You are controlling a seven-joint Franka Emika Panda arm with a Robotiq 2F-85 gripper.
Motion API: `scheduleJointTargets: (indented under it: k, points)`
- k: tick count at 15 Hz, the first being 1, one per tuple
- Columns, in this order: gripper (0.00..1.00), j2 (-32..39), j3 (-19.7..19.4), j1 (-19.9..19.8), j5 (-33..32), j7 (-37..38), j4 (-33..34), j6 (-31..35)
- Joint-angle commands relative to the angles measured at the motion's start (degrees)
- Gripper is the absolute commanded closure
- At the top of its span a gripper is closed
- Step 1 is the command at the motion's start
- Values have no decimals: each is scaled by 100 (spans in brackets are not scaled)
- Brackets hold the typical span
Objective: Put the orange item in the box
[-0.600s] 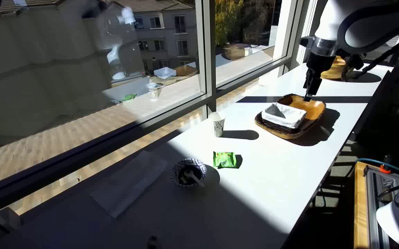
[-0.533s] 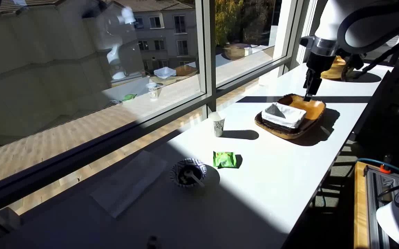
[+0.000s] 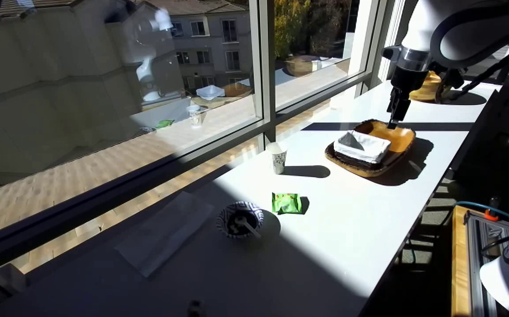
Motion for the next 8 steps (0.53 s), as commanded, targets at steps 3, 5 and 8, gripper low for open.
scheduleJointTargets:
  k: [3, 5, 8]
  points:
    - [0, 89, 220, 122, 60, 90, 109, 152]
    - [0, 188, 462, 300, 107, 249, 268, 299]
    - [0, 449, 842, 689, 338, 478, 598, 549]
